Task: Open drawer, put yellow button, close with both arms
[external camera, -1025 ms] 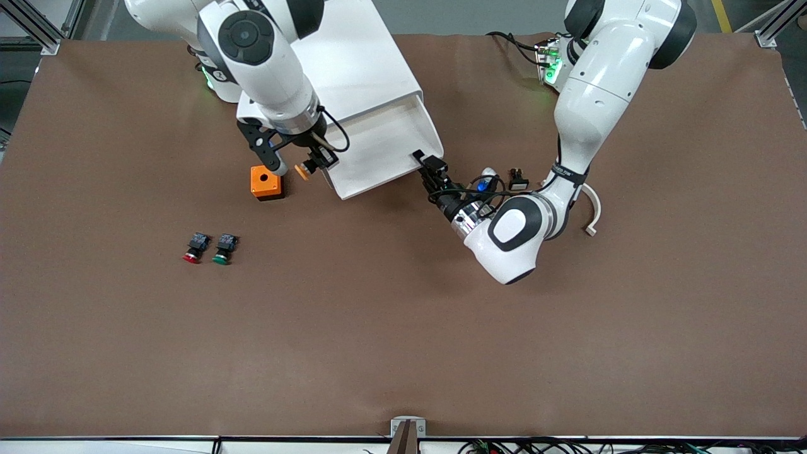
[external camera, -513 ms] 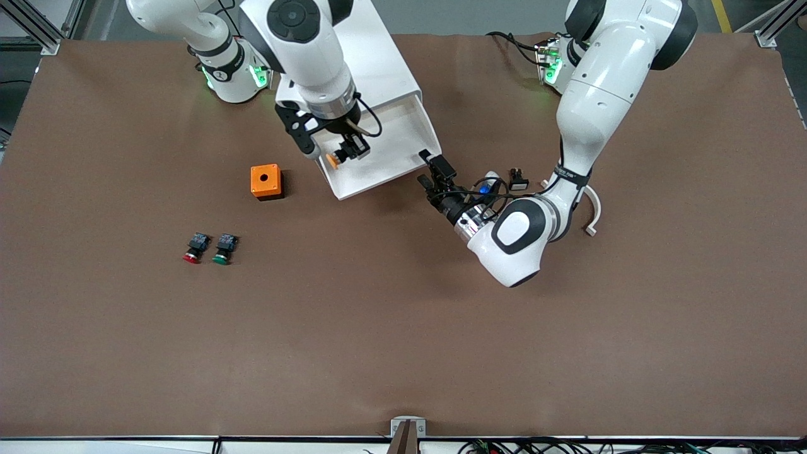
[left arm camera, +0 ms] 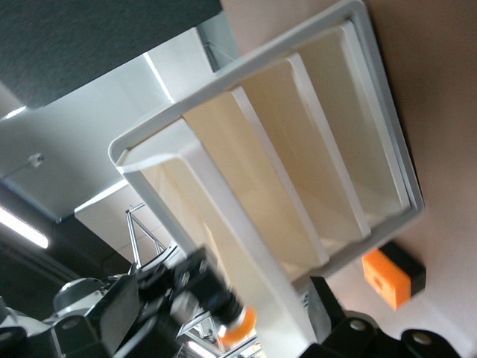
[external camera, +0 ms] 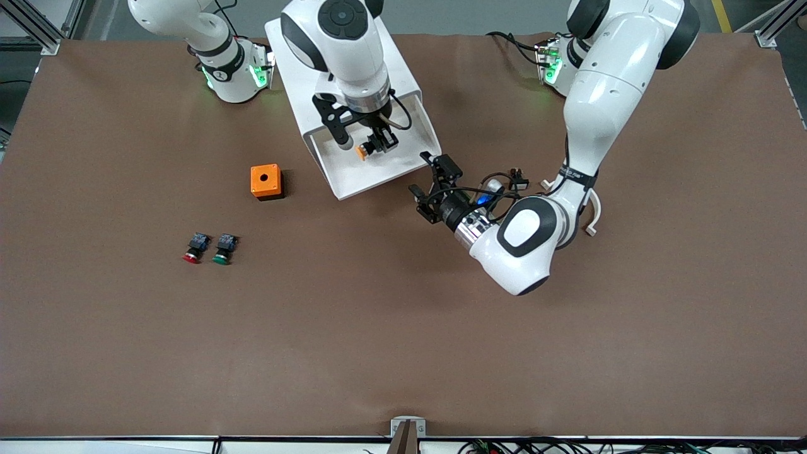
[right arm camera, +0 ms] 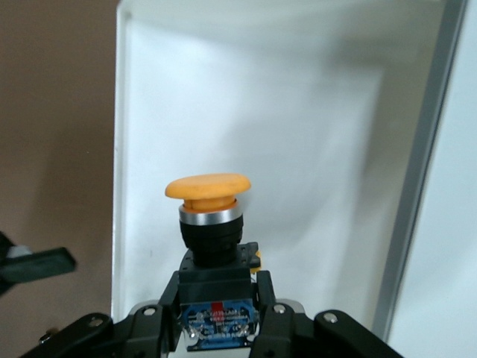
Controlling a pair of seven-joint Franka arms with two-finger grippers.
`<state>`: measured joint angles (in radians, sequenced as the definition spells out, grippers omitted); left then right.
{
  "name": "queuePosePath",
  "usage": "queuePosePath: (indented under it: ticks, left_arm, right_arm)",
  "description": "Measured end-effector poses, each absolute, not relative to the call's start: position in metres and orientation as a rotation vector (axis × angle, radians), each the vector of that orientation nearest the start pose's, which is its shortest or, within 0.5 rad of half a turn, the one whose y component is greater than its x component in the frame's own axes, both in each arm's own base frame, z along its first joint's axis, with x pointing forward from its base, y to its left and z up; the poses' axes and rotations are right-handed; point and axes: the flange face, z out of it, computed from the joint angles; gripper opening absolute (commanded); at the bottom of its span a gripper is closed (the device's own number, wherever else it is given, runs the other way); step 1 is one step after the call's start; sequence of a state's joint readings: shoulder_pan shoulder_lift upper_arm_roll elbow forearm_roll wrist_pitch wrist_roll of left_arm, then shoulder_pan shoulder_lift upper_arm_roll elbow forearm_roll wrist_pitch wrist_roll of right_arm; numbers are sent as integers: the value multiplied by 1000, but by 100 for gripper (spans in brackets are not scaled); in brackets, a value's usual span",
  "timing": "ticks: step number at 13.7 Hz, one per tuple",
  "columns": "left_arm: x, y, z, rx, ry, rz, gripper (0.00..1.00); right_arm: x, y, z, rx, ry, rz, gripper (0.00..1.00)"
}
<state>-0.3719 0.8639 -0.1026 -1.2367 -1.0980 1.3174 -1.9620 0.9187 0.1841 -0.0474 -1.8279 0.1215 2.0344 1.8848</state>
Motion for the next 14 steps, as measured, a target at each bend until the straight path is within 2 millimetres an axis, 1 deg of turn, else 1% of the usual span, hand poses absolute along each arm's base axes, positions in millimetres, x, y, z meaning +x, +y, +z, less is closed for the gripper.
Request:
queuePosePath:
  ticks: [2, 3, 5, 6, 7, 10, 12, 14]
  left_arm:
    - [581, -393, 291, 1790, 1804, -2069, 100]
    - [585, -391, 295, 1816, 1742, -2036, 100]
    - [595, -388, 309, 1881, 1619, -1930, 100]
    - [599, -387, 318, 1945, 1561, -1833, 100]
    - [603, -387, 329, 2028, 1504, -1705, 100]
    - [609, -389, 365, 2242, 1332, -1332, 100]
    - [613, -388, 384, 2334, 1225, -1151, 100]
    - [620, -383, 398, 2394, 1128, -994, 100]
  right_arm:
    - [386, 487, 425, -2669, 1588, 147, 0]
    - [386, 490, 420, -2673, 1592, 147, 0]
    - [386, 494, 415, -2681, 1592, 148, 0]
    - [386, 494, 415, -2681, 1591, 148, 7]
    - [386, 495, 415, -2681, 1591, 147, 99]
    - [385, 497, 414, -2685, 1586, 145, 100]
    - [384, 500, 415, -2693, 1571, 136, 100]
    - [387, 502, 422, -2716, 1510, 111, 100]
